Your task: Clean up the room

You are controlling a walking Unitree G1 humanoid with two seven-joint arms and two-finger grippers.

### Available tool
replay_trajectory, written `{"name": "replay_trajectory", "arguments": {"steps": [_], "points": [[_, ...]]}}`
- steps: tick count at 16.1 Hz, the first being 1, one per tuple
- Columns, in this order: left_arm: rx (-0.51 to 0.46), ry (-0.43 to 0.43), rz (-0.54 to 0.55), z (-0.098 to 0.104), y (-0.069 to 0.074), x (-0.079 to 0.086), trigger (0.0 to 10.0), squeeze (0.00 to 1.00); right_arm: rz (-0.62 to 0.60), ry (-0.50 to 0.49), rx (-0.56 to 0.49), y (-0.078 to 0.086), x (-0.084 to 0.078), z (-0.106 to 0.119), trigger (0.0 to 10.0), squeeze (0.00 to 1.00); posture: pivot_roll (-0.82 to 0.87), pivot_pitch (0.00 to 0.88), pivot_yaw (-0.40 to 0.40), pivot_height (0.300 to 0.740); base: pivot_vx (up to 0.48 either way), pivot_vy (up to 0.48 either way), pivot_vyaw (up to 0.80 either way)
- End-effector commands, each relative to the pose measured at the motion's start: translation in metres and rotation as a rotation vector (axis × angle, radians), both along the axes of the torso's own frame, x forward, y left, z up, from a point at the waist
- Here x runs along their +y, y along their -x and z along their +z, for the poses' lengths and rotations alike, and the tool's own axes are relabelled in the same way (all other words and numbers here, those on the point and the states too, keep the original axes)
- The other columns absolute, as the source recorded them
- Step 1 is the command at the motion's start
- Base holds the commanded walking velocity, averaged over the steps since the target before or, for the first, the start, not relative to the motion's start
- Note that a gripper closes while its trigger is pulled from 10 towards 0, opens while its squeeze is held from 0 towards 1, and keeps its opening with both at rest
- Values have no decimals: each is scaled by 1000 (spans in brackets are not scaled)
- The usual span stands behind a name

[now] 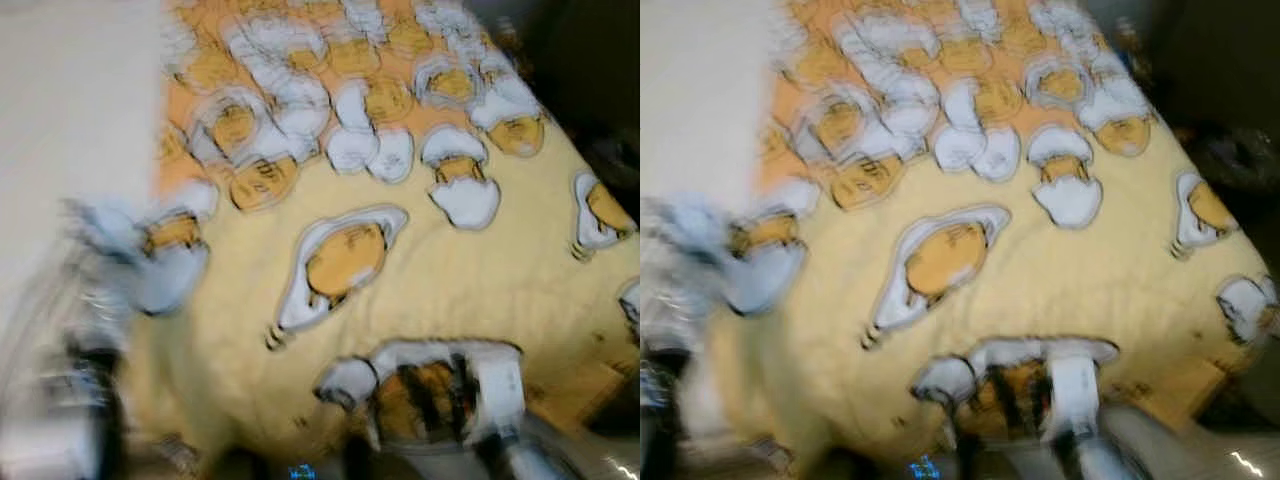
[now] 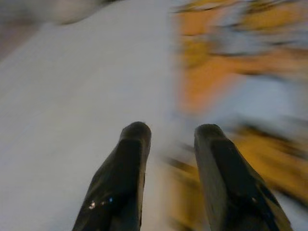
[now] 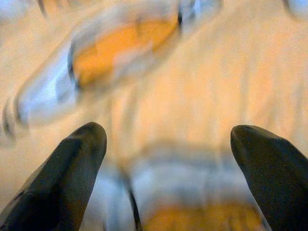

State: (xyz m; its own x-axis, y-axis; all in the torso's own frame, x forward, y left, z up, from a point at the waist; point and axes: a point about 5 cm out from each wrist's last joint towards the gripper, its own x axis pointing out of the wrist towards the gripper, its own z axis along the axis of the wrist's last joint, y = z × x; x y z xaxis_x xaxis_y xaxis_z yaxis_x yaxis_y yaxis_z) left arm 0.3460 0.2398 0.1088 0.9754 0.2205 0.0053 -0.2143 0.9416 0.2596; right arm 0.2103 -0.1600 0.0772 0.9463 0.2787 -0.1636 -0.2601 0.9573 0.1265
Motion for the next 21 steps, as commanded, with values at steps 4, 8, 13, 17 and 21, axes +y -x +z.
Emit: {"name": "replay_trajectory", "arguments": {"steps": [4,8,13,17,21], "points": [[-80,111,-219,-16,24,-60,10000,0,-93,-64,-40,-47,-7,0,10000,0,150,0,-46,740,0,0,0],[-42,110,-184,-21,30,-72,10000,0,-34,-43,-52,-76,0,-4,10000,0,202,0,-79,740,0,-314,558],[7,-9,-273,-24,42,-70,10000,0,-92,-50,-19,-53,-2,-31,10000,0,168,0,-3,740,0,0,469],[25,104,-261,-22,42,-88,10000,0,-95,-58,-34,-57,-1,-32,10000,0,123,0,20,740,0,-214,455],[27,26,-264,-16,37,-93,10000,0,-114,-120,-68,-60,-9,-24,10000,0,109,0,28,740,68,-209,456]]}}
